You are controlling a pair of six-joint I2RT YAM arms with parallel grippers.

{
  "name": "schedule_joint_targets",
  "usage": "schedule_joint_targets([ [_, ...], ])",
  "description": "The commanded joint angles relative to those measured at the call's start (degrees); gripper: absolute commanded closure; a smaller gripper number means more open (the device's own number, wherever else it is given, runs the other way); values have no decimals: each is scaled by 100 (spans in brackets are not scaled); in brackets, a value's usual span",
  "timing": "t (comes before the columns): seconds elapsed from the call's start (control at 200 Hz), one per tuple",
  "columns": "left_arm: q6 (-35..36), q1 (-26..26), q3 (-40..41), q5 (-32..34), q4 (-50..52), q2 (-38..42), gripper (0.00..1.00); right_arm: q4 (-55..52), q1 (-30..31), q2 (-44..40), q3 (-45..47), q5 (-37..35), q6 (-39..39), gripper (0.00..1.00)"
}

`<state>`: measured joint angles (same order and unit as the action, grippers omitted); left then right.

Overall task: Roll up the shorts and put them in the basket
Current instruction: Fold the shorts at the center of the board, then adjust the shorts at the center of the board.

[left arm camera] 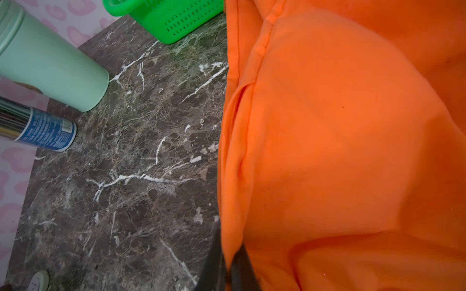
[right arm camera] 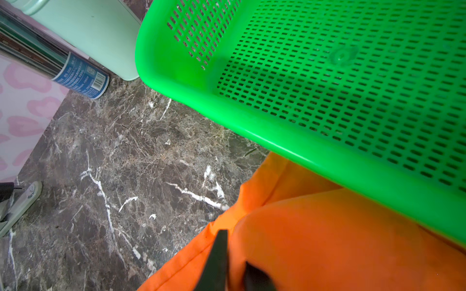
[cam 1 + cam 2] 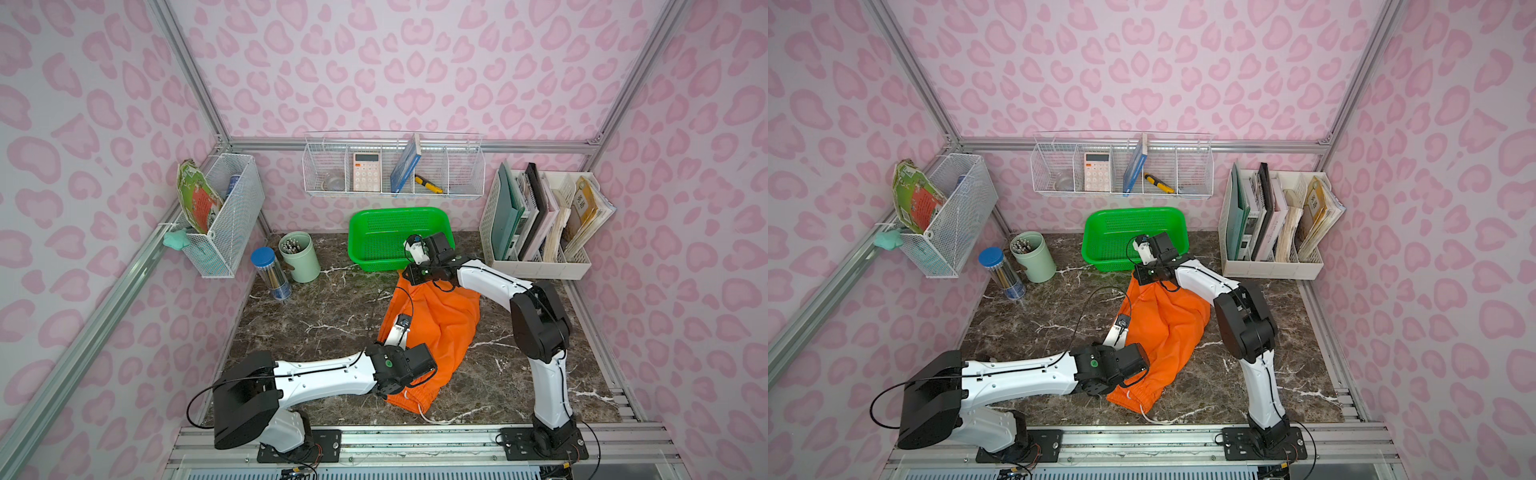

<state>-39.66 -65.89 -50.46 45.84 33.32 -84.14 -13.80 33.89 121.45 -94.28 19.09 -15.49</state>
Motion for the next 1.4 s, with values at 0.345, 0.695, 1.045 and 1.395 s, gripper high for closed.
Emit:
schedule_joint_targets([
  [0.345,397,65,206,717,-341,1268,6,808,-353,-1521,1273,-143,-305,4],
  [0.695,1933,1452,87,-2301,-2221,963,23,-86,-629,-3494,3856,-915,-535,2],
  [1.045,1973,2071,-421,-3834,-2423,-423,99,107,-523,-4976,6108,-672,-1837,2],
  [1.395,1881,2266,-710,-4209,-1964,-1121,100,1492,-497,-4560,6850,201,-2587,6],
])
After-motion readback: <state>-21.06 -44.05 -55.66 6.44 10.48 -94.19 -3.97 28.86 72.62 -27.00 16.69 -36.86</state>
